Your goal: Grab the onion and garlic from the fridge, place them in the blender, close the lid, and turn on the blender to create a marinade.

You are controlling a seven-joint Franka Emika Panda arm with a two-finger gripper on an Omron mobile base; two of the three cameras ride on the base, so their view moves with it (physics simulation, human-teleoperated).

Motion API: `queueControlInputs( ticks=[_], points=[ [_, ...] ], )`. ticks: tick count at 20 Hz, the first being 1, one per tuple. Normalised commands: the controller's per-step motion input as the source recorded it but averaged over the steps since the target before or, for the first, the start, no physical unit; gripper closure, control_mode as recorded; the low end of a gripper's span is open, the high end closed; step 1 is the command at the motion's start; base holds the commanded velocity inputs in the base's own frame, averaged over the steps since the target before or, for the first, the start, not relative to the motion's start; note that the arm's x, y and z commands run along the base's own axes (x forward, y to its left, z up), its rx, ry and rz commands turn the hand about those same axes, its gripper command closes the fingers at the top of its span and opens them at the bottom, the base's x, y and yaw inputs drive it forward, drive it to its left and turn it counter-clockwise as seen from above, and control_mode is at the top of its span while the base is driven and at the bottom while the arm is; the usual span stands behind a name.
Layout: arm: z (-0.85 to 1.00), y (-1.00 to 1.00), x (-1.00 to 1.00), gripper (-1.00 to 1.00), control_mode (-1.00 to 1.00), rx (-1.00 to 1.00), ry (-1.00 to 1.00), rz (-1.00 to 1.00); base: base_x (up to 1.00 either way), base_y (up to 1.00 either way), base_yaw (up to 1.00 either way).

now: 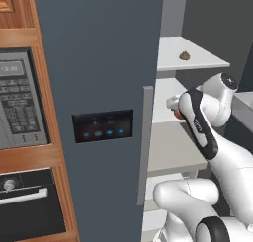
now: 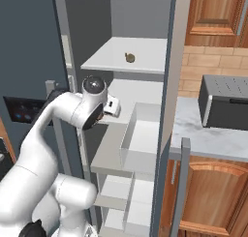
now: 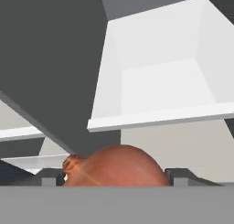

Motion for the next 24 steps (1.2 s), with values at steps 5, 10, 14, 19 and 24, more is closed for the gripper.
queueControlInputs(
  ticks=[5, 10, 14, 19, 24],
  points=[
    [0.30, 0.36, -1.00, 1.00, -1.00, 0.00, 0.08, 0.00, 0.00, 0.00, 0.00],
    [0.04, 0.32, -1.00, 1.00, -1.00, 0.00, 0.08, 0.00, 0.00, 0.00, 0.00],
    [-0.02, 0.33, -0.89, 1.00, -1.00, -0.04, 0.11, 0.00, 0.00, 0.00, 0.00],
    [-0.26, 0.38, -0.22, 1.00, -1.00, -0.09, 0.13, 0.03, 0.00, 0.00, 0.00],
    [-0.33, 0.29, -0.11, 1.00, -1.00, -0.02, 0.09, 0.02, 0.00, 0.00, 0.00]
  ],
)
